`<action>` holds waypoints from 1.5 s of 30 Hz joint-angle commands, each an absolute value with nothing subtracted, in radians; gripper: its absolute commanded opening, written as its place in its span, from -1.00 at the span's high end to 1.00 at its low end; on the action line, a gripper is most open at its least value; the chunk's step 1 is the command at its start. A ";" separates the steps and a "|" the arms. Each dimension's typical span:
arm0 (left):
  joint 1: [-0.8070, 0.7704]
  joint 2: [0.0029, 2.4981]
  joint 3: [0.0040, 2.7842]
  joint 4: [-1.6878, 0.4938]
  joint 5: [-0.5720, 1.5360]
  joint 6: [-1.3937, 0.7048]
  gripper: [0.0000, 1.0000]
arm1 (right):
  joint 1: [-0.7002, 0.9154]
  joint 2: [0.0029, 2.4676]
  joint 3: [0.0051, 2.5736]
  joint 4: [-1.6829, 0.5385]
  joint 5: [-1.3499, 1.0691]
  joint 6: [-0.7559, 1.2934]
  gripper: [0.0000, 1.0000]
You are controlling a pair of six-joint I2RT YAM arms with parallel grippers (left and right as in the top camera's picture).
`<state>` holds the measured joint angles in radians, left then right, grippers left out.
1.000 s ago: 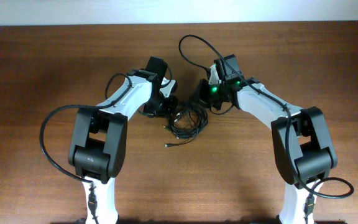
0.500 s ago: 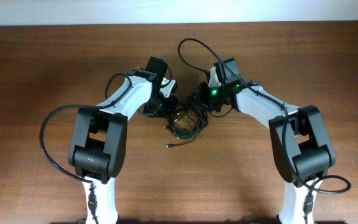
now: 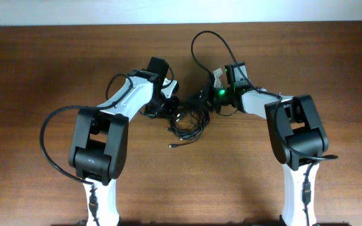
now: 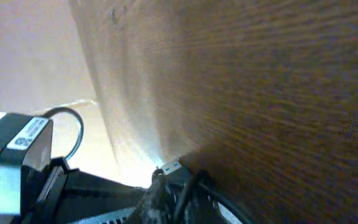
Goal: Untangle cables
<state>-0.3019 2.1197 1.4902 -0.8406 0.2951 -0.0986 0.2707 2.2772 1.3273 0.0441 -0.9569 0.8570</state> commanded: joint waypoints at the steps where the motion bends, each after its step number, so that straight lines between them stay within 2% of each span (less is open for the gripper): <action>1: -0.296 2.128 1.489 -0.841 0.294 -0.104 1.00 | 0.248 2.275 1.320 0.110 -1.126 0.843 0.92; 7: -0.201 2.128 1.489 -0.864 0.493 -0.064 1.00 | 0.228 2.131 1.320 0.165 -1.346 0.755 0.92; 13: -0.065 2.115 1.489 -0.961 0.532 -0.085 1.00 | 0.207 1.965 1.320 0.165 -1.338 0.756 0.92; 22: -0.068 1.843 1.489 -0.971 0.526 -0.091 1.00 | 0.194 1.670 1.320 0.181 -1.328 0.729 0.92; 27: -0.067 1.744 1.489 -0.999 0.350 -0.172 1.00 | 0.183 1.579 1.320 0.362 -1.354 0.749 0.92; 30: -0.067 1.744 1.475 -1.016 0.307 -0.172 1.00 | 0.136 1.543 1.320 0.379 -1.353 0.769 0.92; 39: -0.067 1.745 1.377 -1.044 0.255 -0.181 1.00 | 0.043 1.525 1.320 0.379 -1.366 0.786 0.92; 42: -0.066 1.745 1.361 -1.048 0.170 -0.216 1.00 | 0.018 1.525 1.320 0.378 -1.370 0.772 0.92; 45: -0.050 1.745 1.359 -1.050 0.187 -0.239 1.00 | -0.033 1.528 1.320 0.262 -1.369 0.682 0.92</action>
<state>-0.0780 1.7443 1.3842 -1.0393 0.2935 -0.2001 0.0395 1.5711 1.3159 0.3309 -1.3682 0.7712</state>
